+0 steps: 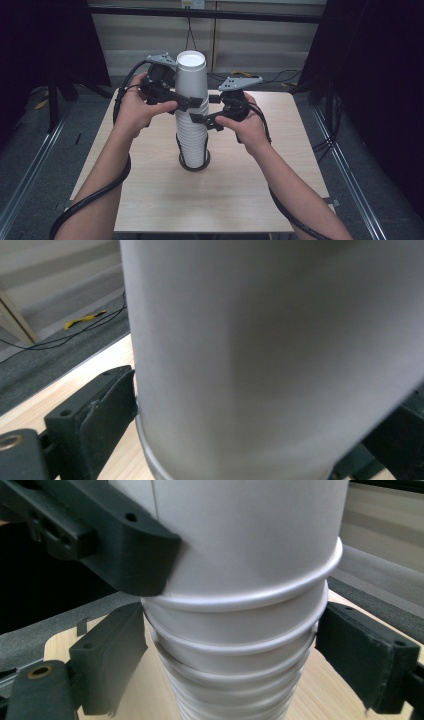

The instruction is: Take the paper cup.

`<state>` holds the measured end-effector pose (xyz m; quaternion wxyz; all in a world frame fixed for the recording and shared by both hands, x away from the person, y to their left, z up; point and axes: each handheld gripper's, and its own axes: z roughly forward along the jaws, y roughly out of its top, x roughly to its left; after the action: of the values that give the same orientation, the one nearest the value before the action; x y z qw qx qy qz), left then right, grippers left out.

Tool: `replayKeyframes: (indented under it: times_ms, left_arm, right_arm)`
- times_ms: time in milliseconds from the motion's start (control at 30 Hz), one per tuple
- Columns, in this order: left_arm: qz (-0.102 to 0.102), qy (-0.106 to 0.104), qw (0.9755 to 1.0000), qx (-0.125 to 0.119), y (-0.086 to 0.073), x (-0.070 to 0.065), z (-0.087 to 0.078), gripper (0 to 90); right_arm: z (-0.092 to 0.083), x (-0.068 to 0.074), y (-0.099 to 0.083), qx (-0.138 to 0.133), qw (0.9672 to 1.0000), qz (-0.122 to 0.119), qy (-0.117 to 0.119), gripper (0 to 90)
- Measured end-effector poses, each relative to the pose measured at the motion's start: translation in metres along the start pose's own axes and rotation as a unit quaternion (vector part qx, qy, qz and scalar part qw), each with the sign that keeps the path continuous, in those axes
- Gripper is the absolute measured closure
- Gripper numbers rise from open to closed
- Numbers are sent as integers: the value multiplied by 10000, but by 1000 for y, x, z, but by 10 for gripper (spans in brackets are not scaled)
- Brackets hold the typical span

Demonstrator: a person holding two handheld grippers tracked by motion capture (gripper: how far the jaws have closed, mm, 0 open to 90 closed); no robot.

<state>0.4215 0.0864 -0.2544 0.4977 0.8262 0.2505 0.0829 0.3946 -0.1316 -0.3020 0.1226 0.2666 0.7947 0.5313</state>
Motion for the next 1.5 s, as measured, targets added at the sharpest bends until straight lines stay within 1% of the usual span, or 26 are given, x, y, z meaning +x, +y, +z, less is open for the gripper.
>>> replayKeyframes:
  times_ms: [33,100,133,200,233,300,333,433,500,567,600,633,667,700,767,800,833,967,1033,1067,1100,1300,1400,1500]
  left_arm:
    - [-29,-11,10000,-56,-1,0,1,36]
    - [-63,-28,10000,-58,-1,1,2,35]
    - [-158,-65,9998,-118,-2,2,5,30]
    - [-172,-55,9997,-158,-3,1,7,27]
    - [-140,-38,9998,-138,-3,1,7,29]
    - [-141,-13,9998,-140,-2,0,7,32]
    - [-179,36,9997,-166,-2,0,6,53]
    - [-158,81,9997,-176,-1,-2,5,64]
    - [-137,72,9997,-194,-1,-3,5,72]
    - [-121,74,9994,-318,-1,-3,3,78]
    - [-139,76,9989,-437,1,-3,2,83]
    - [-199,62,9982,-571,3,-4,0,84]
    - [-187,46,9981,-579,5,-4,-2,84]
    - [-157,94,9986,-504,8,-6,-4,83]
    - [-134,117,9987,-473,9,-6,-4,80]
    - [-129,170,9989,-407,11,-7,-6,80]
    - [-141,181,9987,-447,12,-7,-7,80]
    - [-113,258,9985,-474,16,-8,-11,80]
    - [-116,238,9989,-380,17,-9,-11,78]
    - [-53,296,9990,-332,17,-9,-10,78]
    - [-34,320,9990,-320,17,-9,-10,78]
    - [-137,297,9983,-472,18,-8,-12,75]
    - [-175,257,9983,-485,19,-7,-14,74]
    - [-156,243,9983,-504,22,-7,-17,75]
  right_arm:
    - [0,0,0,-6,10000,0,0,122]
    - [0,0,0,-22,10000,12,2,121]
    - [1,0,-1,-33,10000,11,3,120]
    - [1,0,0,-31,10000,13,-1,120]
    - [1,0,0,-24,10000,8,-15,120]
    - [1,1,0,-23,10000,11,-23,121]
    - [1,1,-1,-29,10000,16,-24,121]
    - [1,1,-1,-42,10000,23,-23,120]
    - [1,1,-1,-42,10000,8,-32,118]
    - [0,1,-1,-49,10000,9,-24,118]
    - [0,1,-1,-54,10000,12,-24,118]
    - [1,1,-1,-59,10000,14,-26,118]
    - [1,1,-1,-66,10000,22,-25,118]
    - [1,1,-2,-75,10000,14,-30,118]
    - [1,1,-2,-82,10000,6,-33,119]
    - [1,1,-2,-74,10000,11,-34,121]
    - [1,1,-3,-73,10000,4,-37,122]
    - [0,2,-2,-49,10000,-18,-59,128]
    - [0,2,-2,-46,10000,-30,-65,131]
    - [0,2,-2,-43,10000,-29,-62,132]
    - [0,2,-2,-41,10000,-41,-67,133]
    - [-1,3,-2,-22,9999,-59,-95,136]
    - [-1,3,-2,-30,9999,-57,-92,136]
    - [-1,3,-2,-28,9999,-72,-93,137]
